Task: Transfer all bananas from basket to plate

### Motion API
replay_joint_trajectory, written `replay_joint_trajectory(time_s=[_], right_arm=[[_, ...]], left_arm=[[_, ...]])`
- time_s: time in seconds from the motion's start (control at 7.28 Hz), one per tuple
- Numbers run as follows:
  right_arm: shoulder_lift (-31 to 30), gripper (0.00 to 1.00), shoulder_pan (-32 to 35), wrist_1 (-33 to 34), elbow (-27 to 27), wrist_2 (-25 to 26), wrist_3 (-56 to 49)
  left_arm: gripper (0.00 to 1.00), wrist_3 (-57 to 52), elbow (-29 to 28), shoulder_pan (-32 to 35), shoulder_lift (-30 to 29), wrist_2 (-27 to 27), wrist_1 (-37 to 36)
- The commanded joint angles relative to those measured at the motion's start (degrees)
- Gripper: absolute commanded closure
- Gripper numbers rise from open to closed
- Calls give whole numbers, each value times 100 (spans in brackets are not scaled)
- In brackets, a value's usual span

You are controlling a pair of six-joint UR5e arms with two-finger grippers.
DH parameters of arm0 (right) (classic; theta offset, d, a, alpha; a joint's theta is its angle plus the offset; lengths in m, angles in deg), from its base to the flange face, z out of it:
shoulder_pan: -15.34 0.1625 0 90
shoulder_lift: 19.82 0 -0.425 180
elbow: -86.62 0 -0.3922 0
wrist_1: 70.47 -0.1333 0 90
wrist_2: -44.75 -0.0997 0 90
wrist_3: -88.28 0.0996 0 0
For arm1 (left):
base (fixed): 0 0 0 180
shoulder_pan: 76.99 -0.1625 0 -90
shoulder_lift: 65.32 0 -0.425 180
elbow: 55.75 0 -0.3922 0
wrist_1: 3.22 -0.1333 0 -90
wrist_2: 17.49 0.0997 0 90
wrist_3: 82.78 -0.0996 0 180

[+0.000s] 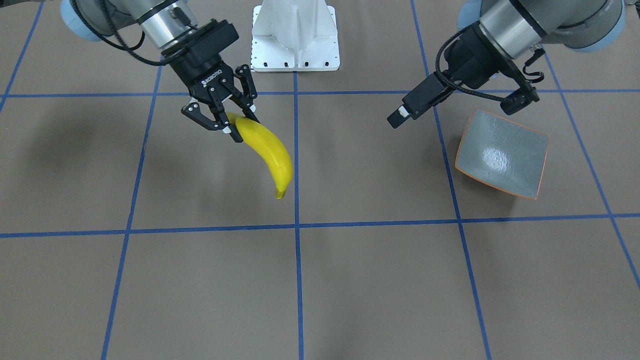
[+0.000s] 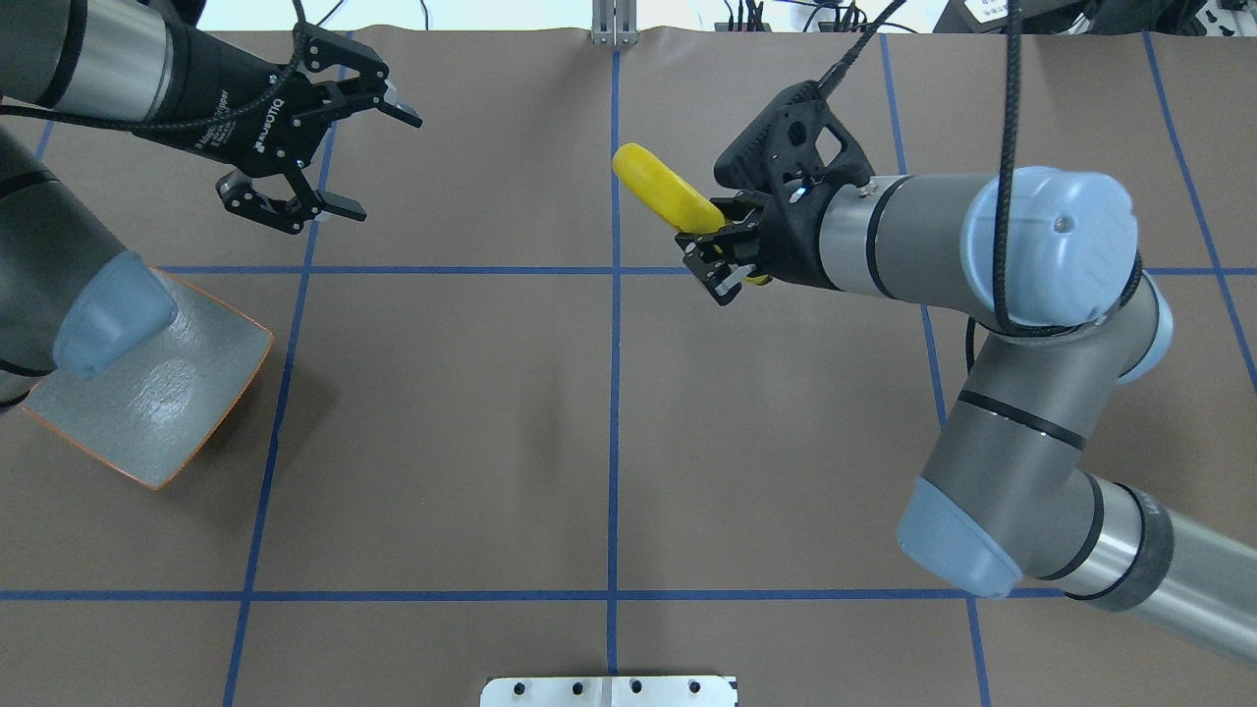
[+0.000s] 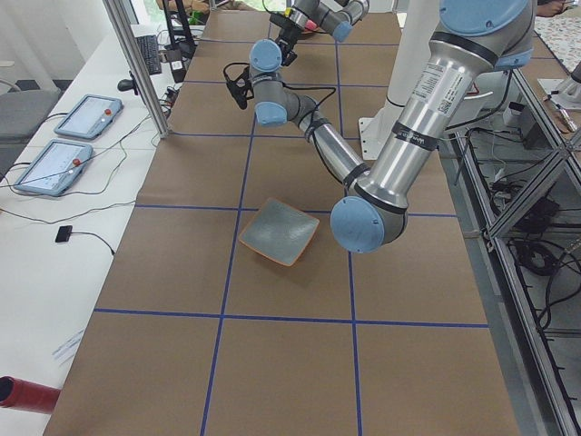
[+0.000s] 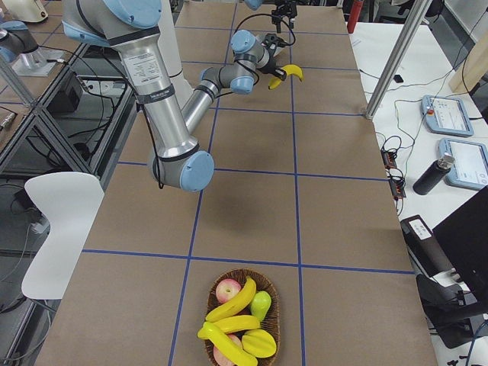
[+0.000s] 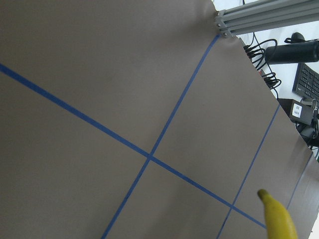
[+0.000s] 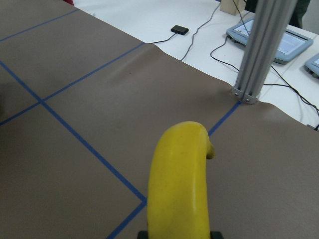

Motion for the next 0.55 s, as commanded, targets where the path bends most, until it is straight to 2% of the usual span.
replay_joint_trajectory(time_s=[0.0, 0.41], right_arm=[[509, 100, -250, 88, 241, 71, -400], [679, 100, -382, 44, 357, 167, -470]], left_arm=[[0, 218, 19, -564, -21, 504, 9], [0, 498, 45, -795, -275, 568, 9]])
